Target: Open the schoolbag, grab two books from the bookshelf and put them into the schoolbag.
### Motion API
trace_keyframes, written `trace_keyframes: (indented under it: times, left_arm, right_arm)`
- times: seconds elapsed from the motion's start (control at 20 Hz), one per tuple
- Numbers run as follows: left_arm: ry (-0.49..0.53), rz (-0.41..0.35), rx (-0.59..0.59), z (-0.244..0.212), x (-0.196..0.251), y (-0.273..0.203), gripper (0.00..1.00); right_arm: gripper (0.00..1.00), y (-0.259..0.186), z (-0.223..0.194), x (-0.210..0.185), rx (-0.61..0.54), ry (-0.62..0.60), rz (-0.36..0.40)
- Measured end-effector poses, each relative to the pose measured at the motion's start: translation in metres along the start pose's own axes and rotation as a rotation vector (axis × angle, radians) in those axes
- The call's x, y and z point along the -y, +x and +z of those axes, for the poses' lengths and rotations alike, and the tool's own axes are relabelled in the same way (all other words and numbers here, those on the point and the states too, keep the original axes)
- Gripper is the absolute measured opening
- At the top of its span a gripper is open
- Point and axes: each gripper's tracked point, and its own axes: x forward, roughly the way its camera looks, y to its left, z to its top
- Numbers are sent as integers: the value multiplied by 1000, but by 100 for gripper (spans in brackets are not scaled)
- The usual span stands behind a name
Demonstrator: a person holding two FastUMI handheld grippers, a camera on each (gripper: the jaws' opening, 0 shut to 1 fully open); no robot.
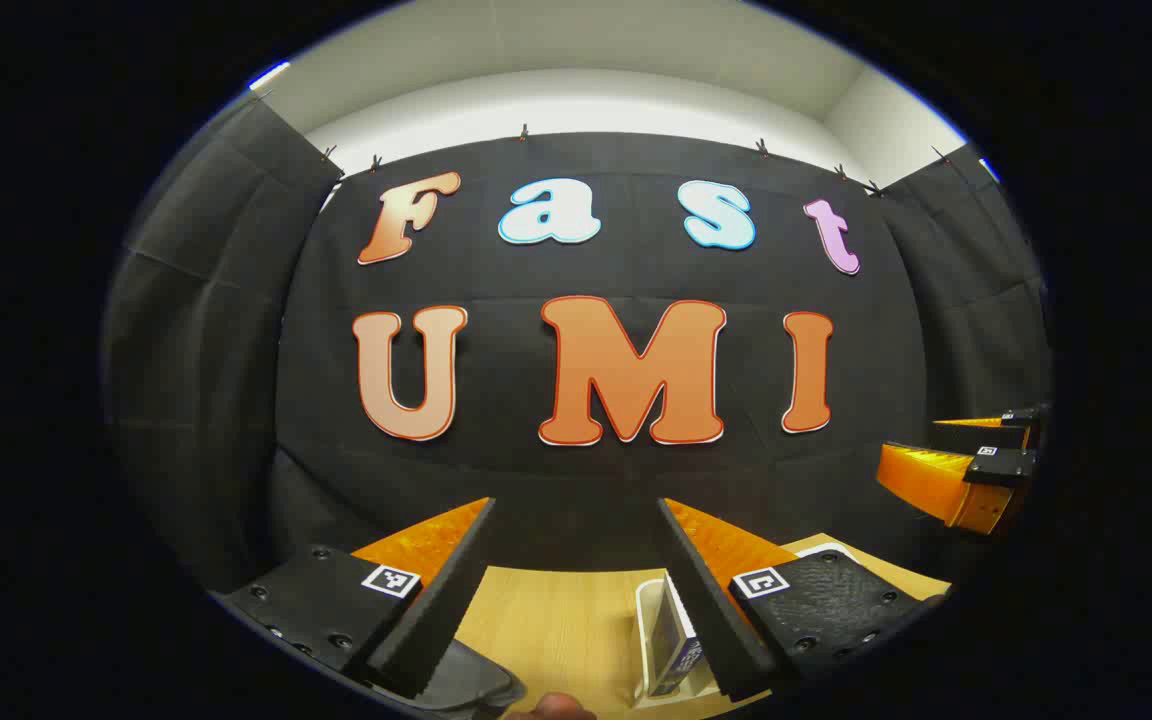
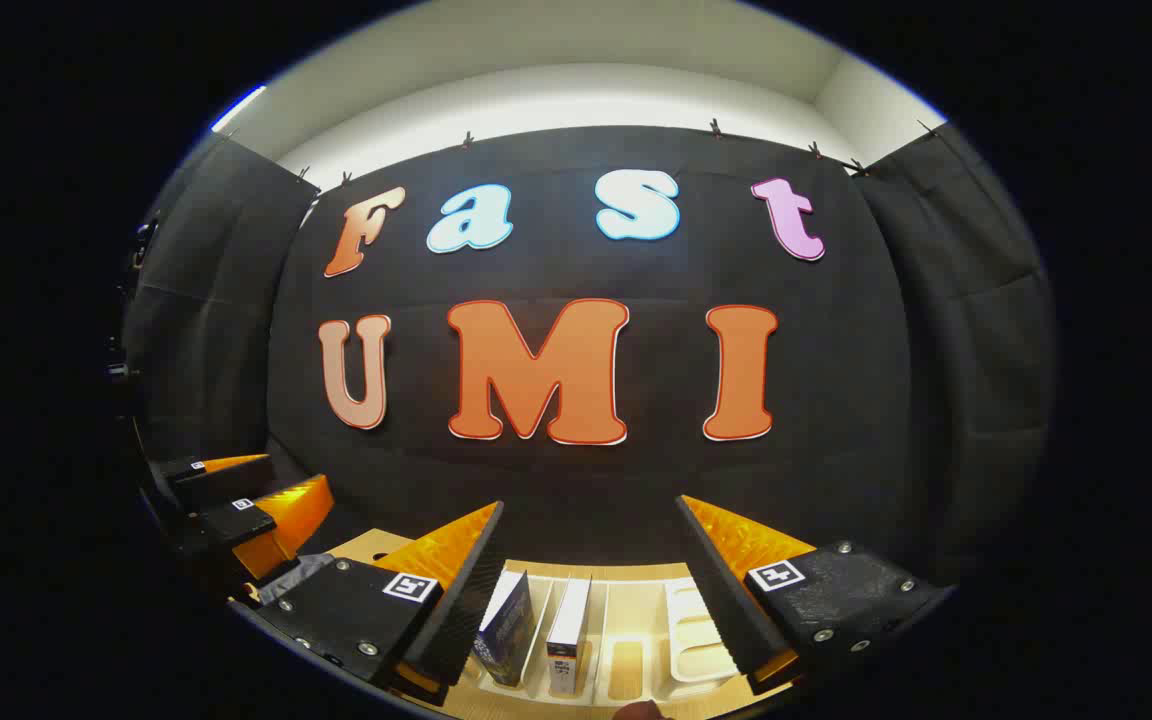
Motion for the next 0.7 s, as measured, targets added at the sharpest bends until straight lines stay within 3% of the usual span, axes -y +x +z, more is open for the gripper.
trace_keyframes:
  times: [0.7]
  left_arm:
    - [27, 34, -32, -7, -21, -2, 98]
  right_arm:
    - [97, -2, -1, 3, 2, -11, 31]
